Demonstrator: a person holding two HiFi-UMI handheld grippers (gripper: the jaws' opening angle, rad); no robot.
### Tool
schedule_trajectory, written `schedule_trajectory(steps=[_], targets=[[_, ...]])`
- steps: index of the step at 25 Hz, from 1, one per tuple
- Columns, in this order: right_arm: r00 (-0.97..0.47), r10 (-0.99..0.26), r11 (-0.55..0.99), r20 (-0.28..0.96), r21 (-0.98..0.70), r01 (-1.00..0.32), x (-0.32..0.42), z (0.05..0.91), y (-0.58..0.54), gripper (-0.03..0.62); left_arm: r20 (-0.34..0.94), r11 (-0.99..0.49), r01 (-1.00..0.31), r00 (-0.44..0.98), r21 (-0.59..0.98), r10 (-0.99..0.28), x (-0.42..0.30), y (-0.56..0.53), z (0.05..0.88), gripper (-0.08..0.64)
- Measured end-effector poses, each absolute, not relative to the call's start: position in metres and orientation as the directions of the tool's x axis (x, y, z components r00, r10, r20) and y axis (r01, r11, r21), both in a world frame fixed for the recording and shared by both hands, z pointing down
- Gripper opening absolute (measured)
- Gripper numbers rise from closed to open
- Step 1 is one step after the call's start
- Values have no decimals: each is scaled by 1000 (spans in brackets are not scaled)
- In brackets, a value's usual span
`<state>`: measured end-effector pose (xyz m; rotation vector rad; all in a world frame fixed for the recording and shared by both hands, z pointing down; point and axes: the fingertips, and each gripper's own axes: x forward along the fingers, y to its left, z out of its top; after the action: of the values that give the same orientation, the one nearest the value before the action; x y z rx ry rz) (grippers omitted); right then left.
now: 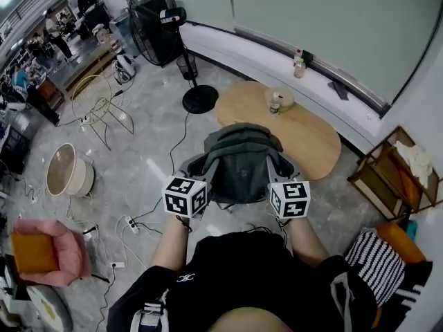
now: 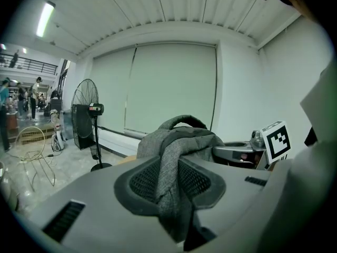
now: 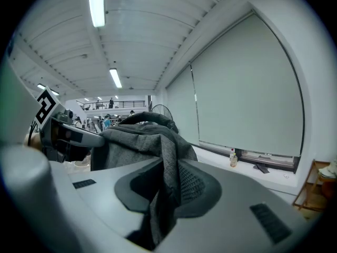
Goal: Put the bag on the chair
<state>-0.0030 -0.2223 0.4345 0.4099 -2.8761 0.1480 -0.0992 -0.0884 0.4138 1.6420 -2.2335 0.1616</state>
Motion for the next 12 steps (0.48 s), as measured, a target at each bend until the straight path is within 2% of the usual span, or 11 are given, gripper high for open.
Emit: schedule_trajectory(steps=[12], targets=[[-924, -269, 947, 273, -99, -306, -12, 461, -265, 83, 384, 303, -944, -234, 128, -893, -119, -139, 437, 107]])
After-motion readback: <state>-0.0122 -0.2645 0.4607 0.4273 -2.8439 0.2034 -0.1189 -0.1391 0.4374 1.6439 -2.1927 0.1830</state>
